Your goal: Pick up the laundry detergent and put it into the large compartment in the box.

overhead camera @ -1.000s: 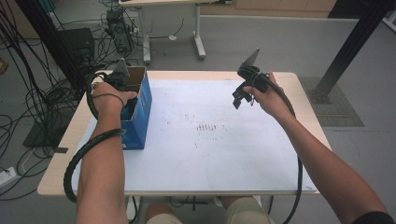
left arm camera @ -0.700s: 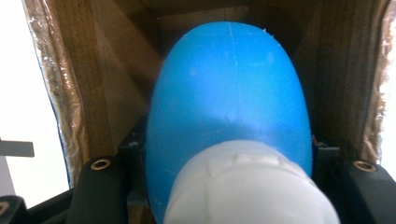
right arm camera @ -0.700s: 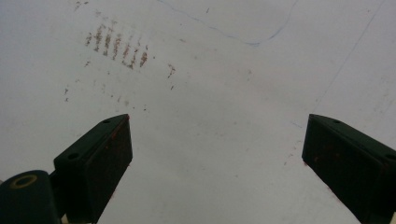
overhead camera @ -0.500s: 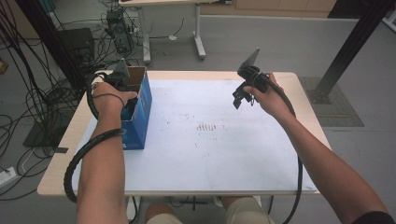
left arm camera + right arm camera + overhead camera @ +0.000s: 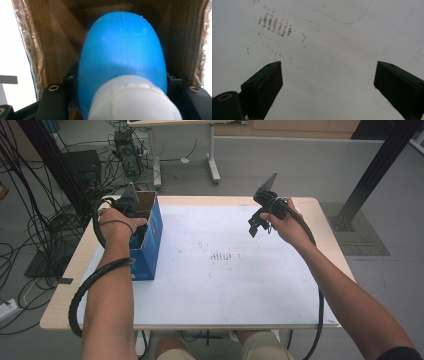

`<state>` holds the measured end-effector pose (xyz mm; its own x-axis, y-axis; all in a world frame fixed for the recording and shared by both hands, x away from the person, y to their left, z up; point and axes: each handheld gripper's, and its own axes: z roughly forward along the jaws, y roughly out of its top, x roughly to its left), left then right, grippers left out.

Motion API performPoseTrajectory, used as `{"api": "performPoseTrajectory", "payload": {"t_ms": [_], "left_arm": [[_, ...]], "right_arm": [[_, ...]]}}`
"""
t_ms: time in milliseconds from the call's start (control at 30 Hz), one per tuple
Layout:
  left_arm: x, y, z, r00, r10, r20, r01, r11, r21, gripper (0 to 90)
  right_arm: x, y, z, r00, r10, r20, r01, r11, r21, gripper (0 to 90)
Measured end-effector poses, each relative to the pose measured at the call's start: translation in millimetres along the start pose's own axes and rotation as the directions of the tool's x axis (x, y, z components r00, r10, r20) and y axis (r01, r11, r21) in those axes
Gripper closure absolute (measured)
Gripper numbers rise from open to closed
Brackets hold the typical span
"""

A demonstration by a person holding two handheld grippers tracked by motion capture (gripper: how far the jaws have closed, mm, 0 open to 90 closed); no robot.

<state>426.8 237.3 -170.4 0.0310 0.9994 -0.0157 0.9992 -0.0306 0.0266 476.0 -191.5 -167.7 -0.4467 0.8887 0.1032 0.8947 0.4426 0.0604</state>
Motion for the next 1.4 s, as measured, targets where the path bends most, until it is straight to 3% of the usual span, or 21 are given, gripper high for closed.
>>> {"api": "performPoseTrajectory", "payload": {"t_ms": [1067, 1400], "left_arm": [[0.8, -0.5, -0.5, 1.0, 0.003, 0.002, -0.003, 1.0, 0.0, 36.8], [0.5, -2.1, -13.9, 0.9999, 0.009, -0.007, -0.009, 0.9999, -0.01, 31.0]], "right_arm": [[-1.1, -1.5, -0.9, 1.0, 0.0, 0.003, 0.0, 1.0, -0.002, 8.6], [-2.2, -2.5, -2.1, 1.0, 0.001, -0.001, -0.001, 1.0, -0.007, 8.6]]}}
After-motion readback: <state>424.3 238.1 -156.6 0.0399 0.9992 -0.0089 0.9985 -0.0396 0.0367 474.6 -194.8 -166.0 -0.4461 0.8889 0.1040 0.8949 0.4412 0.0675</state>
